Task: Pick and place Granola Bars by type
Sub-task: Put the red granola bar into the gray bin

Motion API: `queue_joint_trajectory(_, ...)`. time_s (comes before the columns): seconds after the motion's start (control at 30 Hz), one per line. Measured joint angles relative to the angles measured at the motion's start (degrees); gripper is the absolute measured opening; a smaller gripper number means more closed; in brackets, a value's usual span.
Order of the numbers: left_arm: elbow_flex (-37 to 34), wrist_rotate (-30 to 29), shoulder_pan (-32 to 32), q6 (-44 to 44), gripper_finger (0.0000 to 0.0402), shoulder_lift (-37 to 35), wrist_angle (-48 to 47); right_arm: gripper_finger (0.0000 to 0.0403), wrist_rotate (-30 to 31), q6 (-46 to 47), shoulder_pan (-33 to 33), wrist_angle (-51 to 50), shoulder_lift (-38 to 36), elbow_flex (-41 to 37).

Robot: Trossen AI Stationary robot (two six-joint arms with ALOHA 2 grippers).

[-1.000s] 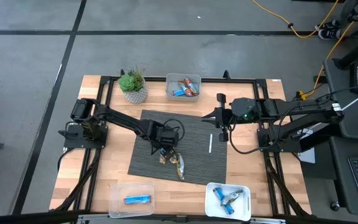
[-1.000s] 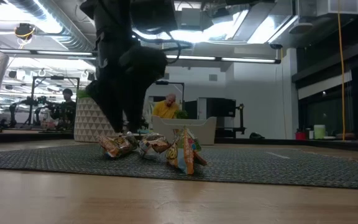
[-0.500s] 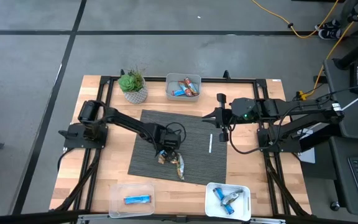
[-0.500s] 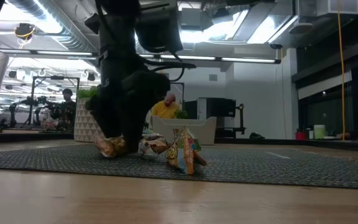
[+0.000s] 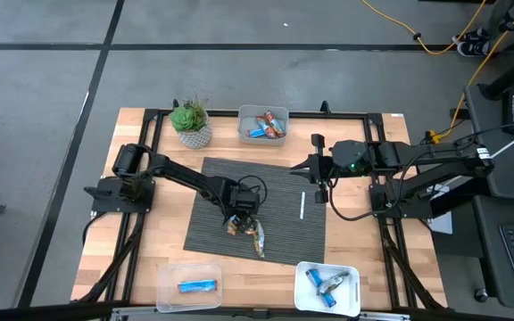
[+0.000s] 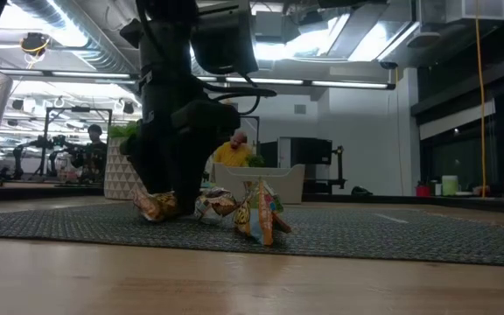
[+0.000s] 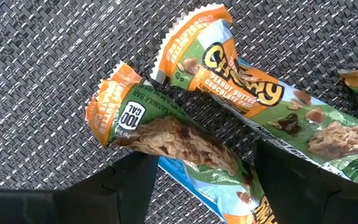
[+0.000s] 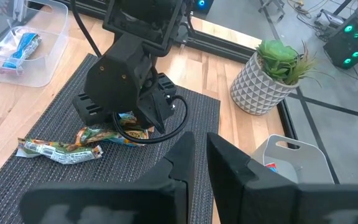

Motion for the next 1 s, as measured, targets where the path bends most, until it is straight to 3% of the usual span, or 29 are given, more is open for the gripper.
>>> queue_joint_trajectory(0.67, -0.02, 0.02, 0.0, 0.0, 0.0253, 0.05, 0.04, 0.0046, 0.01, -0.1, -0.02, 0.02, 0.0, 0.0)
queue_joint_trajectory(1.0, -0.24, 7.59, 0.07, 0.52, 0.0253, -3.43, -4.37, 0.0046, 0.04, -0.12, -0.02, 0.07, 0.0, 0.0)
